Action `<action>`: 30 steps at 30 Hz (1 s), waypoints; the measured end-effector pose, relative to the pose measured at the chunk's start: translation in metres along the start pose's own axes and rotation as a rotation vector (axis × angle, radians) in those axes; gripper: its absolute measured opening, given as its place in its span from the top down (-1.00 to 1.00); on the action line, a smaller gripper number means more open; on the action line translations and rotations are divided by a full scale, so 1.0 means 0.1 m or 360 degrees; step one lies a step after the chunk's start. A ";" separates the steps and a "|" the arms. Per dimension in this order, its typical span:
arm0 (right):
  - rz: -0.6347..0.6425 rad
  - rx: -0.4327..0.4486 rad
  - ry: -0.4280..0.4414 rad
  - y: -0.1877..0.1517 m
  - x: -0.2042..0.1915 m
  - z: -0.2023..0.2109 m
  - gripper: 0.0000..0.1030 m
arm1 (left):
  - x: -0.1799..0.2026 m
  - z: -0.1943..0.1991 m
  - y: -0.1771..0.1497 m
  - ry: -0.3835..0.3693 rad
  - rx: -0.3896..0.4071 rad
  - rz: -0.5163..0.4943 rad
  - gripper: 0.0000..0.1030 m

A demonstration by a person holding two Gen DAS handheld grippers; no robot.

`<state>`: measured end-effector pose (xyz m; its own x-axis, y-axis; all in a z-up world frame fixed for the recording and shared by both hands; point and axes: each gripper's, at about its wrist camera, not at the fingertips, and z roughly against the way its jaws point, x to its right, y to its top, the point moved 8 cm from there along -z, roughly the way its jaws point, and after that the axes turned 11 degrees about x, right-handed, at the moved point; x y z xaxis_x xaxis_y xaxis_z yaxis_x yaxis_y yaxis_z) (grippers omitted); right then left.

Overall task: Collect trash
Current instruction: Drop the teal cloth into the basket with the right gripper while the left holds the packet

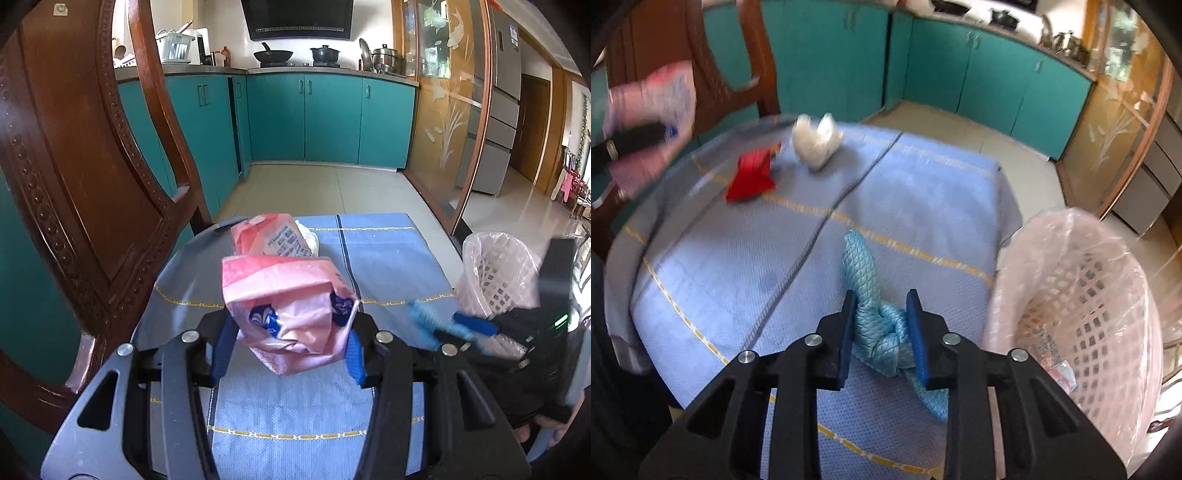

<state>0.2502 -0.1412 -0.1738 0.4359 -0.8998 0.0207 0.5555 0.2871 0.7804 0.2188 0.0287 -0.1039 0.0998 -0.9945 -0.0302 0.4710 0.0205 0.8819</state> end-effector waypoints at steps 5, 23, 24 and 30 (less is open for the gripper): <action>-0.0221 0.0284 -0.0036 0.28 0.38 0.43 0.46 | 0.12 -0.02 -0.03 -0.0042 -0.0027 -0.0028 0.03; -0.0733 0.0205 -0.0354 -0.23 1.71 0.65 0.44 | 1.79 -0.08 -0.14 -0.0578 0.0032 -0.0393 0.03; -0.0774 0.0191 -0.0374 -0.26 1.76 0.65 0.42 | 1.90 -0.09 -0.16 -0.0624 0.0032 -0.0417 0.03; -0.1065 0.0249 -0.0485 -0.42 2.13 0.79 0.34 | 2.33 -0.28 -0.15 -0.0794 -0.0040 -0.0387 0.03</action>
<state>0.2637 -0.3711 -0.1532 -0.1878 -0.9233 -0.3350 0.5156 -0.3830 0.7664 0.2590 -0.2010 -0.1375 -0.4389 -0.8985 0.0005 0.4500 -0.2193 0.8657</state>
